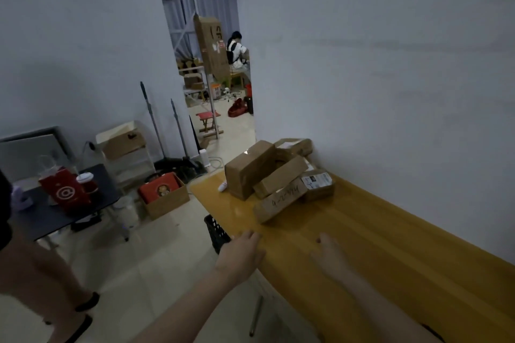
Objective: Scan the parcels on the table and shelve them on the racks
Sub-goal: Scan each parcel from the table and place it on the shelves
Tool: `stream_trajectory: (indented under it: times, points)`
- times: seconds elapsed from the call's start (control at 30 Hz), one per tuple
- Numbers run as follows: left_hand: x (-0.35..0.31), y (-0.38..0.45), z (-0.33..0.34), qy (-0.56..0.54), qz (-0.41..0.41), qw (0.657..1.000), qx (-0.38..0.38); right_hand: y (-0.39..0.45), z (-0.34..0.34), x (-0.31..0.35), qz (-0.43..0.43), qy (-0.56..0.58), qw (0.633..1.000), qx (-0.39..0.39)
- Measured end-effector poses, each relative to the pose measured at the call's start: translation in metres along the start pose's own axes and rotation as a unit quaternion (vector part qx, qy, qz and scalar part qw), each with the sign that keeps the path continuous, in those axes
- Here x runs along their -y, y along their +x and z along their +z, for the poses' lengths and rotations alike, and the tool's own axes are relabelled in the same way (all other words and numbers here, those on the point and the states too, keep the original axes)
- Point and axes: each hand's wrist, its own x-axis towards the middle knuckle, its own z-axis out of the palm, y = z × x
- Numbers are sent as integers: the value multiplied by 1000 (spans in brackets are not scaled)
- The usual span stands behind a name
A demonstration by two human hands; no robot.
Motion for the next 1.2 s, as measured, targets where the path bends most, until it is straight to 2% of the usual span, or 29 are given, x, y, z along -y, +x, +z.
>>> stream_trajectory:
  times: [0.33,0.5,0.63,0.77,1.0,1.2]
  points:
    - [63,138,25,5,36,999,13,111,48,18,79,89,993,-6]
    - [106,207,43,5,63,997,52,174,85,40,148,129,980,-19]
    - [136,250,57,4,90,992,82,223,110,71,170,177,969,-40]
    - [155,276,71,-2,118,987,112,267,133,91,223,223,947,-66]
    - [175,300,82,-2,145,979,144,302,149,100,310,282,894,-161]
    - [161,303,67,-56,170,976,124,277,133,76,275,400,847,-216]
